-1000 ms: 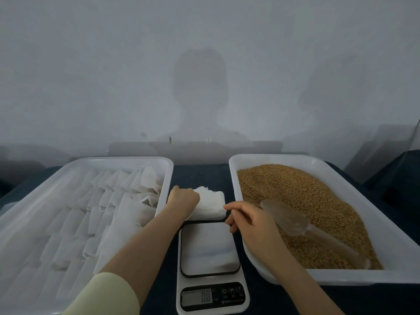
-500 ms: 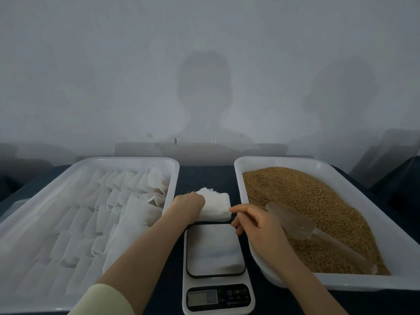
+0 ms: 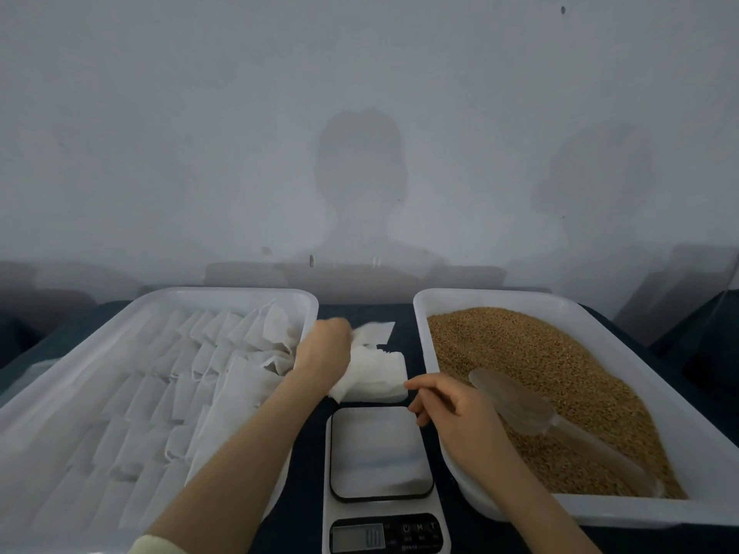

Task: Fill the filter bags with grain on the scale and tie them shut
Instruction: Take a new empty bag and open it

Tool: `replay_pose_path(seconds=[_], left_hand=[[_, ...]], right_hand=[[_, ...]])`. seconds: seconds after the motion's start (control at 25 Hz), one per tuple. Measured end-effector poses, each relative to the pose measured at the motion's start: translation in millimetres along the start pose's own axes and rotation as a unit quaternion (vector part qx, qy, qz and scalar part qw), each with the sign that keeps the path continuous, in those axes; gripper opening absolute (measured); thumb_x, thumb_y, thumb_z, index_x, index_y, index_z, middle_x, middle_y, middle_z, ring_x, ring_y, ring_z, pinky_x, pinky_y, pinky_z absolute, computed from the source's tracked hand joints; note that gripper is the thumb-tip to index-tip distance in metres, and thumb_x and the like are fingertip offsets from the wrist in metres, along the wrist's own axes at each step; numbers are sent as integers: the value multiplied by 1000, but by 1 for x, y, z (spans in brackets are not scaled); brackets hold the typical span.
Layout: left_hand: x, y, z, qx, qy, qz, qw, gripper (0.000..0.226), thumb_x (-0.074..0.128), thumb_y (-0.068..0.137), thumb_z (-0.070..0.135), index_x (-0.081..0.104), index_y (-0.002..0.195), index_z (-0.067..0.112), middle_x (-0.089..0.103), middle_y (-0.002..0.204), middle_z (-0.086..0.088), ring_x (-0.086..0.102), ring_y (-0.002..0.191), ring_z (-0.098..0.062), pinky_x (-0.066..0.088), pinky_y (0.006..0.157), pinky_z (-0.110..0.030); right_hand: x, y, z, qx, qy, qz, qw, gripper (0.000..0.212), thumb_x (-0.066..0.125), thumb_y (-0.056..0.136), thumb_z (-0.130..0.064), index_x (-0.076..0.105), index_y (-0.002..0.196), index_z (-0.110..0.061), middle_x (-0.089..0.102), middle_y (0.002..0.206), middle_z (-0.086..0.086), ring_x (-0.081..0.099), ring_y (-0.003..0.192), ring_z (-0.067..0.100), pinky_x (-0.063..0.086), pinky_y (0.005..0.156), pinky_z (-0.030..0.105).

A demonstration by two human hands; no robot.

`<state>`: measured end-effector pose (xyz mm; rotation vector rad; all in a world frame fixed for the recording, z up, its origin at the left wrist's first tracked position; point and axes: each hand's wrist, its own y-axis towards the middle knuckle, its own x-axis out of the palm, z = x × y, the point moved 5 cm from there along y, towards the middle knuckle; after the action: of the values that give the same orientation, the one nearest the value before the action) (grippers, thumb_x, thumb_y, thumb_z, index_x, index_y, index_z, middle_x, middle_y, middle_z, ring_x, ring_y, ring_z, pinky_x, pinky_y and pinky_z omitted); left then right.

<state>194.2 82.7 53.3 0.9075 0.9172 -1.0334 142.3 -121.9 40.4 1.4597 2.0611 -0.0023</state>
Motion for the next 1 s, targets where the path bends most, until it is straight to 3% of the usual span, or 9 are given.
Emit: replay_pose_path(seconds=[0.12, 0.2, 0.24, 0.32, 0.48, 0.6, 0.76, 1.0], left_hand=[[-30, -17, -2, -41, -234, 50, 970, 14, 50, 97, 15, 60, 87, 11, 65, 79, -2, 65, 72, -22, 52, 66, -30], [-31, -43, 1, -88, -426, 0, 900, 5, 59, 94, 17, 63, 93, 14, 69, 80, 1, 71, 68, -16, 59, 64, -29], [-28, -57, 3, -99, -470, -27, 876, 6, 61, 93, 18, 63, 97, 13, 71, 82, -1, 72, 68, -14, 59, 61, -28], [-16, -80, 5, -109, -485, -71, 865, 12, 64, 92, 20, 63, 100, 12, 74, 83, -5, 73, 70, -14, 59, 62, -27], [1, -99, 6, -125, -534, -132, 825, 22, 65, 91, 22, 63, 103, 4, 75, 86, -11, 73, 79, -20, 61, 73, -35], [5, -99, 6, -117, -569, -152, 799, 23, 67, 90, 21, 62, 105, 5, 75, 87, -13, 73, 82, -24, 60, 72, -32], [10, -100, 5, -86, -643, -194, 736, 23, 70, 86, 8, 65, 109, 9, 74, 97, -10, 71, 93, -21, 57, 75, -27], [11, -96, 1, -95, -588, -154, 788, 29, 75, 83, 15, 64, 110, 12, 75, 93, -4, 72, 88, -13, 56, 73, -23]], right_hand=[[-3, 3, -9, -48, -42, 39, 997, 22, 55, 93, -9, 65, 100, -26, 64, 88, -14, 60, 80, 0, 44, 71, 9], [4, 3, -22, -120, -88, 37, 988, 16, 59, 91, -18, 64, 105, -22, 58, 95, -19, 57, 87, 1, 43, 73, 8], [11, 3, -28, -134, -96, 16, 986, 18, 59, 90, -28, 60, 107, -23, 54, 98, -22, 55, 90, 0, 43, 74, 9], [24, 3, -31, -130, -116, -20, 985, 23, 57, 89, -39, 54, 108, -28, 48, 103, -24, 51, 95, -4, 45, 77, 12], [25, 2, -27, -126, -136, -4, 983, 12, 62, 89, -24, 60, 100, -23, 53, 96, -17, 53, 88, -3, 46, 73, 16], [27, 0, -21, -102, -118, -30, 987, 15, 63, 88, -29, 61, 102, -24, 56, 94, -16, 55, 86, -3, 47, 73, 15], [29, -1, -22, -113, -118, -12, 986, 22, 63, 89, -26, 63, 110, -20, 62, 97, -11, 58, 84, -3, 48, 75, 14], [28, -1, -22, -103, -96, -7, 990, 20, 61, 90, -24, 68, 109, -22, 65, 88, -16, 60, 80, -4, 45, 69, 7]])
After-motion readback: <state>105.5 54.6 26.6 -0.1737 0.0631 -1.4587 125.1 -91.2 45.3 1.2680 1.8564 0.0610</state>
